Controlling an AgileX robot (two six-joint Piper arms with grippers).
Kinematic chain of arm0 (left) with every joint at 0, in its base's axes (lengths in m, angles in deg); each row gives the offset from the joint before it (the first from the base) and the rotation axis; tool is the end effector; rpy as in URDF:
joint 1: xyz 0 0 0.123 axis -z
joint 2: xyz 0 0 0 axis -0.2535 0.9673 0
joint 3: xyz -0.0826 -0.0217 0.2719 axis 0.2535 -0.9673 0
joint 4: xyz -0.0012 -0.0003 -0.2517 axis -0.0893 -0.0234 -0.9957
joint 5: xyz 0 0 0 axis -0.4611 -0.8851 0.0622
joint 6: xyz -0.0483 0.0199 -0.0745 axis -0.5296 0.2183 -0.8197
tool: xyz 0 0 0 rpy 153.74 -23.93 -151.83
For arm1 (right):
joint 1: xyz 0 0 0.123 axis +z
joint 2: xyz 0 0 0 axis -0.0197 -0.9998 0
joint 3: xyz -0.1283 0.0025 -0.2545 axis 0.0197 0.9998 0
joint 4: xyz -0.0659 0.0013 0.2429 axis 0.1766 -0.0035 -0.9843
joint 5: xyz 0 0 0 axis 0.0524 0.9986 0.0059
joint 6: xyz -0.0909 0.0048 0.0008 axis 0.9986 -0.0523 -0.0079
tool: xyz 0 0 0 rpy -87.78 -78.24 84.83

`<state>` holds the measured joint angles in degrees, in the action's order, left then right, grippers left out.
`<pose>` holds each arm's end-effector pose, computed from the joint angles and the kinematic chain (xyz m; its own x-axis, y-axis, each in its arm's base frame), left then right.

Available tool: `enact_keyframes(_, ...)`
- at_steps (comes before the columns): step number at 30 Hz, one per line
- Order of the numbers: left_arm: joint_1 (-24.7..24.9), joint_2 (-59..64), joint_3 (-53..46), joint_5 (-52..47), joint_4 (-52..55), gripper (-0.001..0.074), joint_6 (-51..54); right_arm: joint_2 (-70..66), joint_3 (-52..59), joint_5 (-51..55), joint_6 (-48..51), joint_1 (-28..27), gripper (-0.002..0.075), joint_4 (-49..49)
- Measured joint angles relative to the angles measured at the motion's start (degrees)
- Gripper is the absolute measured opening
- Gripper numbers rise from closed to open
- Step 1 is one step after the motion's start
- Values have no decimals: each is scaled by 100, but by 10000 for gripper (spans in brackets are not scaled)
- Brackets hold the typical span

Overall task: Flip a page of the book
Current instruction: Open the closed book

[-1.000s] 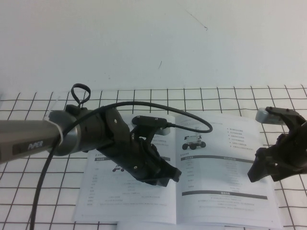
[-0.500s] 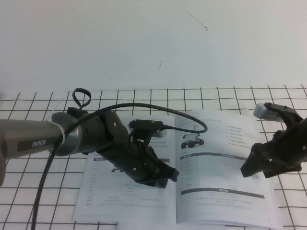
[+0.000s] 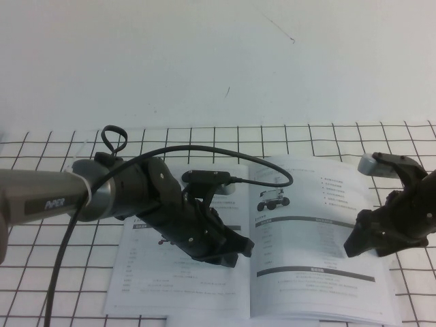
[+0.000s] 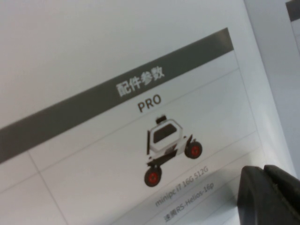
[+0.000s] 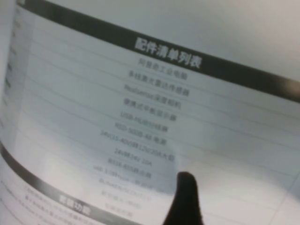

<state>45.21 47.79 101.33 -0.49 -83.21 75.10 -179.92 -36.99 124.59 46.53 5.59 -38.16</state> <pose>0.3113 -0.2197 0.1399 -0.9000 0.2940 -0.3217 0.4092 0.8242 -0.3914 0.3346 0.0645 0.1418 -0.9632 -0.1879 -0.1922 -0.2512 0.8838 0.3946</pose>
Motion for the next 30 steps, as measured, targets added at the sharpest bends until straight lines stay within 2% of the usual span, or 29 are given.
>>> enact_keyframes(7,0,0,0,0,0,-2,0,-169,-25,32,12,-10,541,-65)
enact_keyframes(16,0,0,0,0,-22,-3,0,-220,-25,234,744,-26,541,-1004)
enact_keyframes(25,0,0,0,0,-22,-3,32,-220,-25,499,1085,-26,540,-1527)
enact_keyframes(30,0,0,0,0,-22,-3,32,-220,-25,422,854,-52,540,-1245)
